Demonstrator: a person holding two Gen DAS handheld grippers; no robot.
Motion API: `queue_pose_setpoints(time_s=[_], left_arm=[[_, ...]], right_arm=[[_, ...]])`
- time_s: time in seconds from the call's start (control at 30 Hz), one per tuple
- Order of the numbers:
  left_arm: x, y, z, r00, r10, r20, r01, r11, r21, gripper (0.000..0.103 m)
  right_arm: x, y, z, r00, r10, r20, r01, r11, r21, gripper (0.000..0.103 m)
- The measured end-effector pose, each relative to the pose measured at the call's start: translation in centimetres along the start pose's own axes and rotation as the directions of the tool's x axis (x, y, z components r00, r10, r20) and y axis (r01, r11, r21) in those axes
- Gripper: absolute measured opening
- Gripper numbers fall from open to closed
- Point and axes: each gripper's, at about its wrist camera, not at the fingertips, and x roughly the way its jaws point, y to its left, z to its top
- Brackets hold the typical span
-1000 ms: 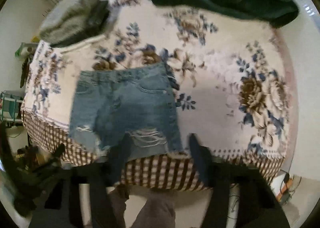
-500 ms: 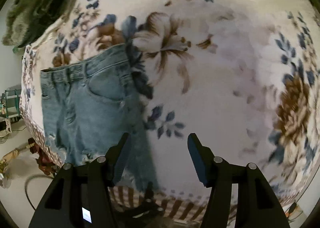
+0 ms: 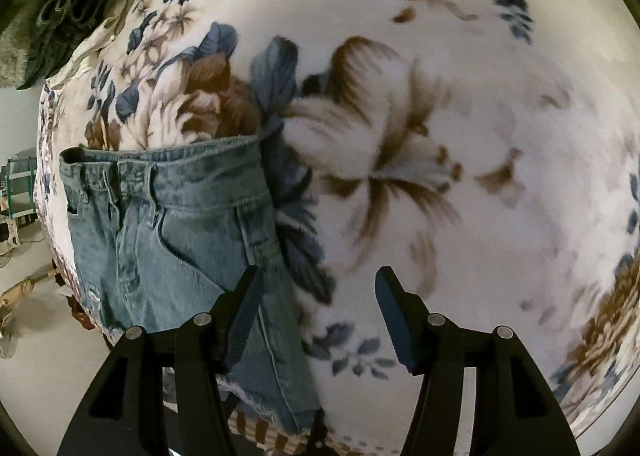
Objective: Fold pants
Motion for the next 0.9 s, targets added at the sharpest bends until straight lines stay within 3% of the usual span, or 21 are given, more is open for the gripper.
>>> queue_pose_setpoints(time_s=[0.23, 0.33, 0.4, 0.43, 0.47, 0.5, 0.53, 0.57, 0.73, 0.9], left_arm=[[0.1, 1.0, 1.7, 1.000, -0.008, -0.004, 0.008, 1.000, 0.002, 0.103], [0.9, 1.8, 2.2, 0.999, -0.040, 0.028, 0.040, 0.999, -0.004, 0.102], [1.2, 2.1, 0.9, 0.996, -0.064, 0.065, 0.064, 0.998, -0.003, 0.090], [0.6, 2.7, 0.9, 0.993, -0.079, 0.089, 0.080, 0.997, -0.001, 0.074], [0.2, 3.2, 0.8, 0.990, -0.094, 0.103, 0.095, 0.995, -0.001, 0.052], [-0.4, 3.7, 0.9, 0.985, -0.121, 0.120, 0.121, 0.993, 0.002, 0.040], [-0.9, 4.1, 0.9, 0.981, -0.140, 0.131, 0.141, 0.990, 0.004, 0.018], [-1.5, 4.6, 1.0, 0.978, -0.155, 0.141, 0.154, 0.988, 0.014, 0.011], [-3.6, 7.3, 1.3, 0.958, -0.228, 0.175, 0.233, 0.973, -0.006, 0.004], [-8.9, 11.0, 0.4, 0.922, -0.289, 0.258, 0.307, 0.951, -0.030, 0.004]], right_arm=[[1.7, 1.4, 1.4, 1.000, 0.015, -0.017, -0.015, 1.000, 0.005, 0.064], [2.5, 2.6, 2.2, 1.000, 0.025, -0.016, -0.025, 1.000, 0.000, 0.064], [2.7, 3.7, 2.4, 0.999, 0.033, -0.003, -0.033, 0.999, -0.016, 0.063], [2.6, 4.4, 2.3, 0.999, 0.035, 0.013, -0.034, 0.999, -0.025, 0.060], [2.5, 5.0, 2.2, 0.999, 0.032, 0.021, -0.031, 0.999, -0.039, 0.044], [2.3, 5.7, 2.0, 0.999, 0.028, 0.027, -0.027, 0.998, -0.053, 0.033], [2.0, 6.5, 1.8, 0.999, 0.016, 0.041, -0.013, 0.998, -0.062, 0.028], [1.8, 7.1, 1.5, 0.998, -0.004, 0.057, 0.008, 0.998, -0.070, 0.024], [-0.7, 9.4, 0.3, 0.994, -0.018, 0.105, 0.026, 0.997, -0.072, 0.016], [-5.2, 12.7, -1.7, 0.982, -0.030, 0.186, 0.050, 0.993, -0.107, 0.014]])
